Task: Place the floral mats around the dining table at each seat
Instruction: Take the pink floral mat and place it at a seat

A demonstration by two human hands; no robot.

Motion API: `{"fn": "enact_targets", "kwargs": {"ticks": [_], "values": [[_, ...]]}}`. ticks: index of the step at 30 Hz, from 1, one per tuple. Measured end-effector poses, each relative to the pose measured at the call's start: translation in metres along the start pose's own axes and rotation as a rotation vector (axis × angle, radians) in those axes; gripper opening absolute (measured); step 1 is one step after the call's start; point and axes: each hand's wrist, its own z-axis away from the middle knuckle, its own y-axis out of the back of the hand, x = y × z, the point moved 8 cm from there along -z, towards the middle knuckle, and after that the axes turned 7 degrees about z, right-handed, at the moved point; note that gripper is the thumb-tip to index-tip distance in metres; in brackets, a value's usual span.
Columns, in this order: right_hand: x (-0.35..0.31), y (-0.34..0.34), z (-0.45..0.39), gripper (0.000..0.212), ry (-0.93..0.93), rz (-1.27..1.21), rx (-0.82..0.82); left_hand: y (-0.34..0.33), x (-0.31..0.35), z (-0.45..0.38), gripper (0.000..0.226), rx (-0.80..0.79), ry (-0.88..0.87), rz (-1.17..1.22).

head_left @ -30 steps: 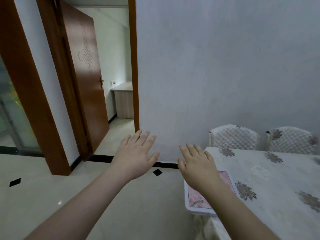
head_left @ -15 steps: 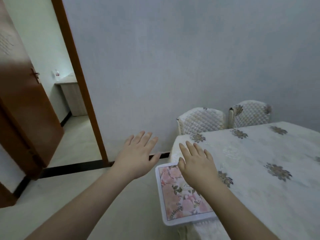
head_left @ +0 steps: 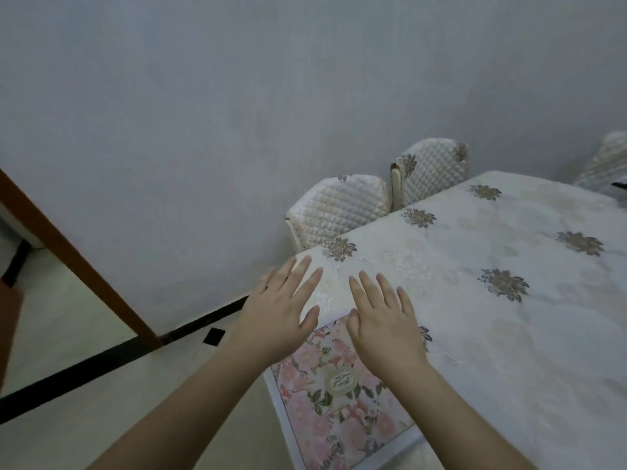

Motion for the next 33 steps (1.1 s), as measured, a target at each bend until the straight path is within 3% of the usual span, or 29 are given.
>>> {"fn": "enact_targets", "kwargs": {"ticks": [8,18,27,33], "values": [[0.011,-0.049,0.005,0.059,-0.285,0.051,-0.02,-0.075,-0.003,-0.049,0.058,-0.049,-0.319,0.13],[-0.001,-0.081,0.076,0.061,-0.664,0.095,-0.072,-0.123,0.025,-0.046,0.058,-0.133,-0.7,0.166],[-0.005,-0.129,0.142,0.062,-0.877,0.037,-0.114,-0.203,0.042,-0.02,0.061,-0.322,-0.766,0.184],[-0.022,-0.157,0.149,0.062,-0.896,-0.018,-0.159,-0.222,0.04,-0.005,0.057,-0.354,-0.818,0.164]]}}
